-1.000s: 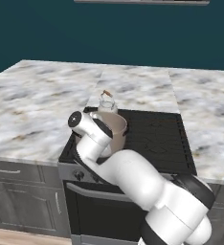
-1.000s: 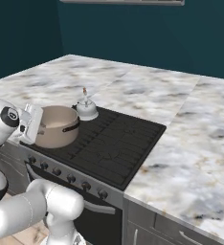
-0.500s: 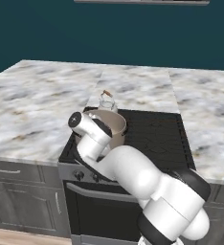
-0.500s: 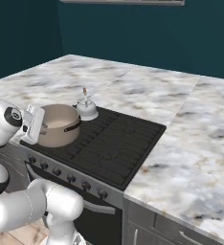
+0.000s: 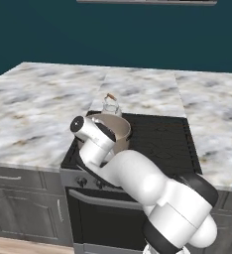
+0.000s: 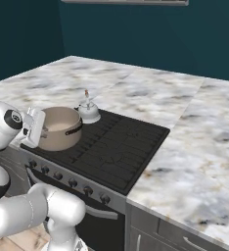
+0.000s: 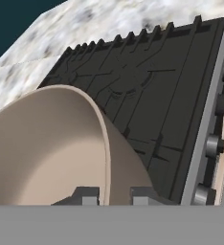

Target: Pick the kettle from the cabinet and place it on a stove burner. Then pick the pot from the counter and place it on another stove burner. Finally, turn both burners on.

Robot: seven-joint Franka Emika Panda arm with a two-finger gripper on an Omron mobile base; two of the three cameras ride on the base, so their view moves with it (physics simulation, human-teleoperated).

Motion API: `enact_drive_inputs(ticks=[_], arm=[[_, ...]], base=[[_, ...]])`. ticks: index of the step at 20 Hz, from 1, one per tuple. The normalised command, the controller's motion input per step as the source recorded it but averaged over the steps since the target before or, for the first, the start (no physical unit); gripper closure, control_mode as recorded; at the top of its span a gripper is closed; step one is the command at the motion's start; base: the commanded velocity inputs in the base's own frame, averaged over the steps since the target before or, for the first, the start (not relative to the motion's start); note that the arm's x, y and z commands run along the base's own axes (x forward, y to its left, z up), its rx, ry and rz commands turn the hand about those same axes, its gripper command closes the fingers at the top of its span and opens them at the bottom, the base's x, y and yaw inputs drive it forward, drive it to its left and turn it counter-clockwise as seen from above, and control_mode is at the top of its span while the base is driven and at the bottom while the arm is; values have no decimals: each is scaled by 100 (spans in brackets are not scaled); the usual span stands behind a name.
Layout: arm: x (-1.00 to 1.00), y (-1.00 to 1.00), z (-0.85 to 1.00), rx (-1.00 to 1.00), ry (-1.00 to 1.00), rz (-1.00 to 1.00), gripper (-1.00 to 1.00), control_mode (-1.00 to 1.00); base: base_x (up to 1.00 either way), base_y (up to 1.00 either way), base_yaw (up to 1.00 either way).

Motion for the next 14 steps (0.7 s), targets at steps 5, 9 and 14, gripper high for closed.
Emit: enact_drive_inputs(ticks=[5, 9, 14], arm=[[0, 1, 0, 0, 0, 0, -100, -100], [1, 0, 0, 0, 1, 0, -100, -100], [1, 0, 0, 0, 0, 0, -100, -100]], base=[[0, 0, 0], [0, 0, 0], [0, 0, 0]])
